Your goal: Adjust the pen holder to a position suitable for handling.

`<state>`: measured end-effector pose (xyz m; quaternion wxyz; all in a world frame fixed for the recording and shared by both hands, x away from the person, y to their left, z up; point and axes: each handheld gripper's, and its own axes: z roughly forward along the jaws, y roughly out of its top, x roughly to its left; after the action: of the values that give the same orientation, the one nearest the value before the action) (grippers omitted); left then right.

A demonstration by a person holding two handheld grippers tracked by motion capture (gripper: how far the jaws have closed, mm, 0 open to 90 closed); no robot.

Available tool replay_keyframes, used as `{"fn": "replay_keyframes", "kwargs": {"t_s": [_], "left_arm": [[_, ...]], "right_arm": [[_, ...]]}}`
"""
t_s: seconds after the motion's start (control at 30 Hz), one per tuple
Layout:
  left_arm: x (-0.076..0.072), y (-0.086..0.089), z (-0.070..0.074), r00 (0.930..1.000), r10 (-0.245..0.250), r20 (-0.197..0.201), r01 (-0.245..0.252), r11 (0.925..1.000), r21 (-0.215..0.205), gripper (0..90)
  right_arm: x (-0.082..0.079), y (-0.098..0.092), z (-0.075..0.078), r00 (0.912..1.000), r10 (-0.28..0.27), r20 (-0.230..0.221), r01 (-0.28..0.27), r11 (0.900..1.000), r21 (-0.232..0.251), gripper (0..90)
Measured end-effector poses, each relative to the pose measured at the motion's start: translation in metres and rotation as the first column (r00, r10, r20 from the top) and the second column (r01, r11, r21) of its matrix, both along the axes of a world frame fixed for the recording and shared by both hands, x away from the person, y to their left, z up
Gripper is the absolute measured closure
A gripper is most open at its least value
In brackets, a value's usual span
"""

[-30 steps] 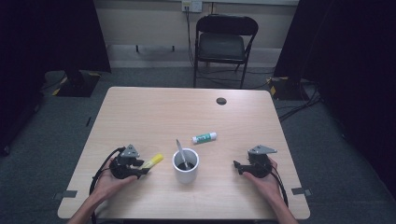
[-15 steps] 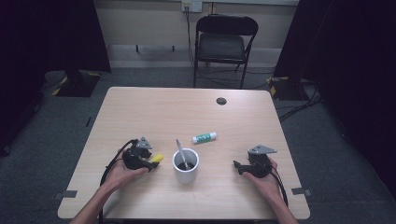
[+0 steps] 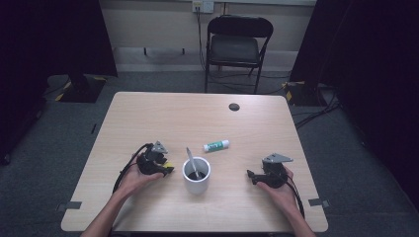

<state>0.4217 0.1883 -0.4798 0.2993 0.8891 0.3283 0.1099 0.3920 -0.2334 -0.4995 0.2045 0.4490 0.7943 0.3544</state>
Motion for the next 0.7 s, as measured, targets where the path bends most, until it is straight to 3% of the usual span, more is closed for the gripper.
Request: {"fn": "replay_keyframes", "kwargs": {"t_s": [0.2, 0.3, 0.5, 0.7], "left_arm": [[0.001, 0.003, 0.001, 1.0, -0.007, 0.0, 0.007, 1.0, -0.003, 55.9], [0.001, 0.002, 0.001, 0.9998, -0.02, -0.007, 0.02, 0.9998, -0.008, 65.8], [0.002, 0.005, 0.002, 0.9991, -0.037, -0.021, 0.037, 0.9992, -0.013, 67.0], [0.004, 0.015, 0.003, 0.9992, -0.014, -0.038, 0.012, 0.998, -0.061, 67.2]], "right_arm": [[0.0, 0.0, 0.0, 1.0, 0.0, -0.001, 0.0, 1.0, 0.001, 23.6], [0.0, 0.0, 0.0, 1.0, -0.001, 0.0, 0.001, 1.0, 0.0, 23.7], [-0.001, 0.0, 0.0, 1.0, -0.006, -0.001, 0.006, 1.0, 0.0, 23.7], [-0.001, 0.0, 0.0, 1.0, -0.007, -0.001, 0.007, 1.0, -0.001, 23.7]]}}
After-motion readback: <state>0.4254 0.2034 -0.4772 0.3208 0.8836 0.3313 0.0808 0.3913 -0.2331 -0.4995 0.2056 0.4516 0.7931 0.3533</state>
